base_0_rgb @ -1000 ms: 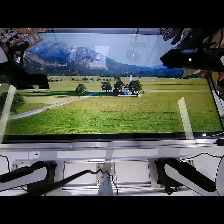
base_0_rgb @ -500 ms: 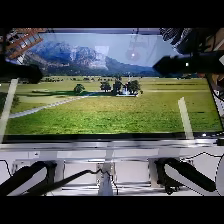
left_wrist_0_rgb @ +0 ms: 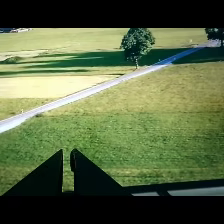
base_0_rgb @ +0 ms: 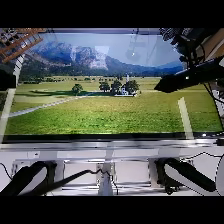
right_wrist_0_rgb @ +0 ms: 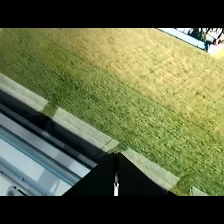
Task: Fold the clothes and pants, and hang the long-sleeved shirts on hangers.
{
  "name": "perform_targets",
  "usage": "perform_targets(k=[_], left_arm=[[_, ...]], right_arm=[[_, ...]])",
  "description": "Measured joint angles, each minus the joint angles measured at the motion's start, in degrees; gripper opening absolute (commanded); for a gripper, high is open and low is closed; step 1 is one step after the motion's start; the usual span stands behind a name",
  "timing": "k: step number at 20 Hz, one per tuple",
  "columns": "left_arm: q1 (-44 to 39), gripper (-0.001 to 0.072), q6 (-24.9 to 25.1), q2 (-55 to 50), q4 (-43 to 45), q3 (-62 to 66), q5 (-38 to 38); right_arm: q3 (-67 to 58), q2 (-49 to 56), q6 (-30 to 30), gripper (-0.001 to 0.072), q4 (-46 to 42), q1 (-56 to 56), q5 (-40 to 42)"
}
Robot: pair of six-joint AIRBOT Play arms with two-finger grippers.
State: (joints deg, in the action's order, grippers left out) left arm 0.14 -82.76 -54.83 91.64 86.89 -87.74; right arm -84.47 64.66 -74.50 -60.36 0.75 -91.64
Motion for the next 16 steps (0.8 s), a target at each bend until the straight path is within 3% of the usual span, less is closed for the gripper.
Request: perform_targets(k=[1,2,4,5,16], left_arm=[[0.00,0.0197,0.04,0.07,-0.57,0.00,0.35],[0.00,0.0666,0.24,0.13,-0.87,0.00,0.55],[0.00,0.0699,0.22,0.20,-1.01,0.00,0.37],[0.00,0.0697,0.17,0.22,-0.85,0.00,-0.09],[0.00,0.0696,-0.44,0.24,0.00,0.00,-6.82]], right_arm=[[0.00,0.00,0.02,0.0016,0.35,0.00,1.66],[0.00,0.00,0.04,0.0062,0.35,0.00,3.13],[0.00,0.00,0.24,0.0383,-1.07,0.00,5.53],[0.00,0.00,0.28,0.0498,-2.54,0.00,6.03],[0.00,0.00,0.63,0.0515,-6.08,0.00,-1.03]])
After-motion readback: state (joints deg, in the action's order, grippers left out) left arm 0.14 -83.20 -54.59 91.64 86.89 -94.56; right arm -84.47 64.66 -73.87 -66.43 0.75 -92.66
